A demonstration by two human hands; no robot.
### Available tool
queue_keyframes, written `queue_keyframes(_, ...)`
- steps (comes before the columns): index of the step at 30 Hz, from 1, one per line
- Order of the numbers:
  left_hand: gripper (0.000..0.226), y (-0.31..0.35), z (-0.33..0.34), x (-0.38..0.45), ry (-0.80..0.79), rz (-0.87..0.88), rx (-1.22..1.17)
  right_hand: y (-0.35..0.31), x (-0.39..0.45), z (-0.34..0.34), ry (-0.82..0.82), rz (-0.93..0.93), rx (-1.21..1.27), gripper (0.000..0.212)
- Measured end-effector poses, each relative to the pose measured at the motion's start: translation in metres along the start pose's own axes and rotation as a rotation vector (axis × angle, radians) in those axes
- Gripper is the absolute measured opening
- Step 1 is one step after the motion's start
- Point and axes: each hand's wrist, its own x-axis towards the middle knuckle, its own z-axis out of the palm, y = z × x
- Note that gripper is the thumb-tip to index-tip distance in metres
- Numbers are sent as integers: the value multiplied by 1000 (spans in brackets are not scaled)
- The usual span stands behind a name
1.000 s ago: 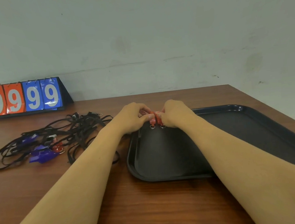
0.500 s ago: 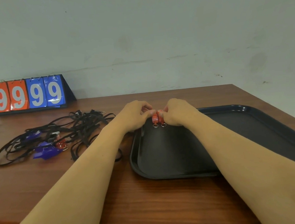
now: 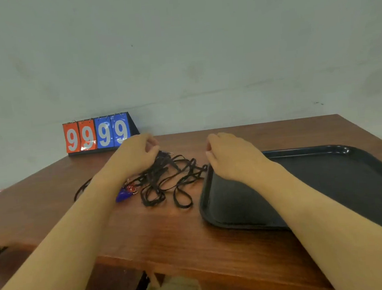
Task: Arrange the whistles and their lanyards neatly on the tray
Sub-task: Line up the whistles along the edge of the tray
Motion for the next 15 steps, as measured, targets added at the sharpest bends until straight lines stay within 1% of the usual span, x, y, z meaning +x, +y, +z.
queue_keyframes(2,14,-42,-13,-20,-30,-100,103,-11,-4,0,-14,-73,4,24)
queue_keyframes(4,17,-75,-13,-38,-48,-171,133,-17,-7,-2,-6,-123,14,24)
queue_keyframes(7,37,-102,13,-65,-112,-242,128,-19,-11,-3,5,-173,-4,24)
queue_keyframes(9,41,-110,33,-77,-58,-260,87,-20,-13,-2,-13,-187,-18,23)
queue_keyframes(11,34,-112,43,-79,18,-246,3,-19,-13,1,-24,-200,-29,22)
queue_keyframes(15,20,-111,41,-79,111,-221,-190,-18,-9,4,-16,-214,-28,22)
